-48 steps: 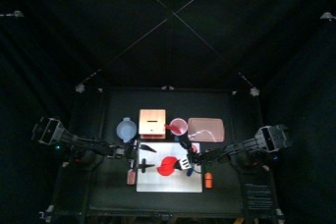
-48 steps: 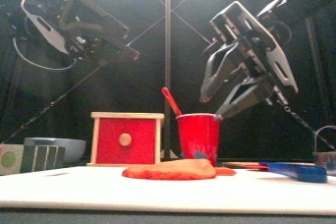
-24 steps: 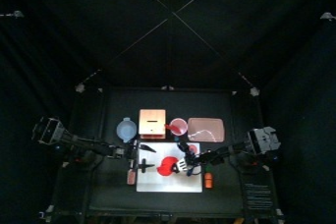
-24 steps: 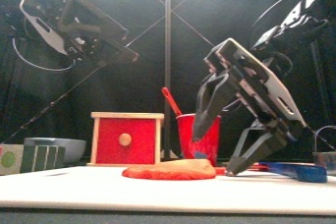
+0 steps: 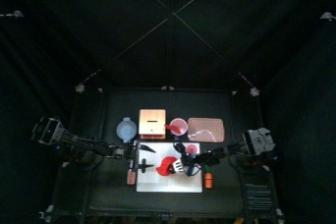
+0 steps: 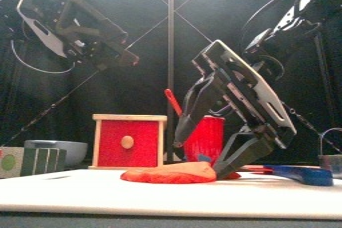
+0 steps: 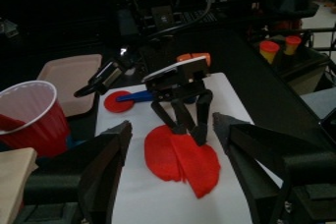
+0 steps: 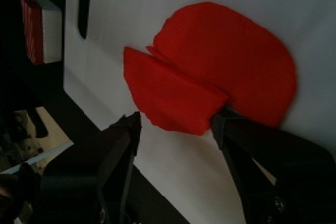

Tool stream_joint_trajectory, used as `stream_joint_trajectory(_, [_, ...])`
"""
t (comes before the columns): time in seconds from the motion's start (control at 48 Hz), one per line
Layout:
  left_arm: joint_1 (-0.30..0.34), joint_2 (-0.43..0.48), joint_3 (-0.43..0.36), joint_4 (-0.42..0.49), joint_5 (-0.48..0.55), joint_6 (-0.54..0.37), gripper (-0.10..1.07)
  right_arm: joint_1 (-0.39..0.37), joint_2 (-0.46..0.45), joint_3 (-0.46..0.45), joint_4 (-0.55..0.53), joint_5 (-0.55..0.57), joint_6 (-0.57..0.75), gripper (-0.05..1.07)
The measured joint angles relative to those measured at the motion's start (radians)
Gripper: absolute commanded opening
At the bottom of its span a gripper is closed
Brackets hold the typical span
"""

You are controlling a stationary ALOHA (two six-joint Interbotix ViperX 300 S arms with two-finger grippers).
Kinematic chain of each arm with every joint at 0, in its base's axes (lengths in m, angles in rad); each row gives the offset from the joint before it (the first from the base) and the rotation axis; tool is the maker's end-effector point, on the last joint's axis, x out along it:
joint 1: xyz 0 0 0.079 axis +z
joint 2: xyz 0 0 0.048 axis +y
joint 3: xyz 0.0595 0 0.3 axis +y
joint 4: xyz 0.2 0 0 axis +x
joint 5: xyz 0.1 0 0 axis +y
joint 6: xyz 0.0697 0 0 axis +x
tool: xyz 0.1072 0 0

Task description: Grab bottom half of cut dough

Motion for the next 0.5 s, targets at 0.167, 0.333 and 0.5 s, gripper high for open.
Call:
stream_joint_trajectory(0.167, [-0.005,0.0,0.005,0.0,0.0,-0.002,0.98,0.0,0.015,-0.018,0.0,0.0,0.0,0.91])
stream_joint_trajectory(0.333, [-0.005,0.0,0.005,0.0,0.002,-0.002,0.98,0.0,0.023,-0.023,-0.002,0.011,0.002,0.79])
stream_joint_trajectory(0.5, [-0.005,0.0,0.005,0.0,0.0,-0.002,0.98,-0.002,0.031,-0.023,-0.002,0.028,0.0,0.67])
